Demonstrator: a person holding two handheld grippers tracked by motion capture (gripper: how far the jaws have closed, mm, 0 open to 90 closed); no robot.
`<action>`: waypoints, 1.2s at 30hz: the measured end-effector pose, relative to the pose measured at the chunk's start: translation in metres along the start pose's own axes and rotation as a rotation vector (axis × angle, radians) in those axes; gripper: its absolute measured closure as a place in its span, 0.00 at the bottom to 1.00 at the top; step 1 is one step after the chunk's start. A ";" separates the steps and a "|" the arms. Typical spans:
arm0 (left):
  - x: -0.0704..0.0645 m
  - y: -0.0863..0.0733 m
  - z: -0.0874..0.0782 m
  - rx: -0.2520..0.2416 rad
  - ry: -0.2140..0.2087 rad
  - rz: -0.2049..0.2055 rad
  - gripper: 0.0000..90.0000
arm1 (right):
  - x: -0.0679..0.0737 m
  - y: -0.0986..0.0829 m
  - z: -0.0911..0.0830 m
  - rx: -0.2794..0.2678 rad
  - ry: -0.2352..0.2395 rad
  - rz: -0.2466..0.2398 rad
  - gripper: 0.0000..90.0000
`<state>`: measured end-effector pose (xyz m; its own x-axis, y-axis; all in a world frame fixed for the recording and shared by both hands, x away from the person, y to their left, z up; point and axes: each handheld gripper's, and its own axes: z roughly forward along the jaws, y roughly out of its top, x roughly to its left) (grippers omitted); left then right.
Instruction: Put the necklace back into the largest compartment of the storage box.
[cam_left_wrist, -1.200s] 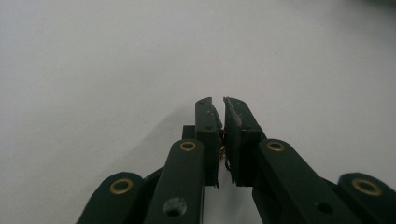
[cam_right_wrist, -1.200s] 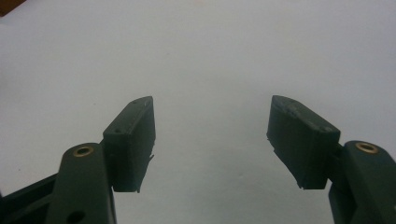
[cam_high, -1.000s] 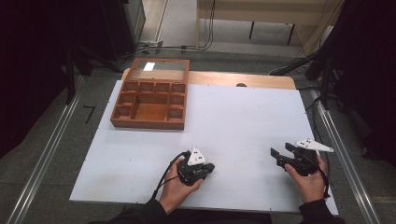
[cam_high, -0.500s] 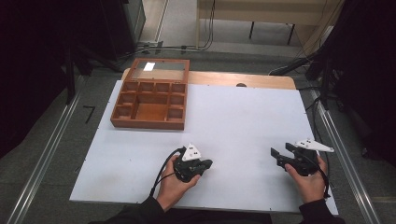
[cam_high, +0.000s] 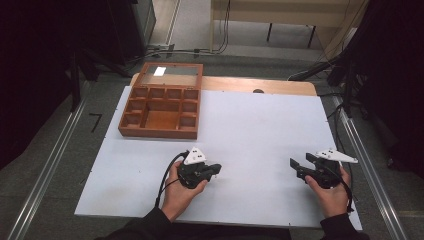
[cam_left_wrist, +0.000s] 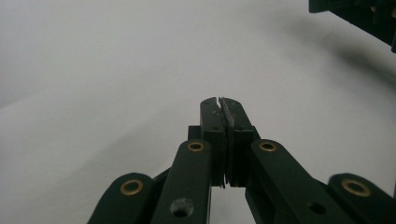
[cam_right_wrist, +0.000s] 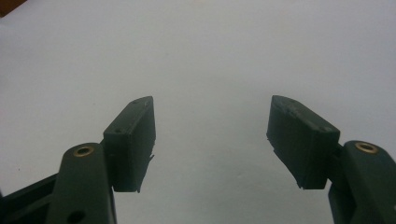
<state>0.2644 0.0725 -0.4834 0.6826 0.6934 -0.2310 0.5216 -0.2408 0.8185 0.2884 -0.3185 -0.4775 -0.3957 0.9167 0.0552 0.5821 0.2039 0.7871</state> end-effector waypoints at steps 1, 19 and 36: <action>0.002 0.000 -0.002 -0.001 0.005 -0.005 1.00 | 0.000 0.000 0.000 0.000 0.001 0.000 0.34; 0.024 0.004 -0.021 -0.043 0.054 -0.063 1.00 | 0.000 0.000 0.000 0.000 0.002 0.000 0.34; 0.035 0.005 -0.028 -0.060 0.084 -0.088 1.00 | 0.000 0.000 0.000 -0.002 0.003 0.005 0.34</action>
<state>0.2768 0.1148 -0.4724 0.5893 0.7649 -0.2603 0.5438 -0.1372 0.8279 0.2885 -0.3187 -0.4775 -0.3947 0.9168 0.0610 0.5824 0.1984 0.7883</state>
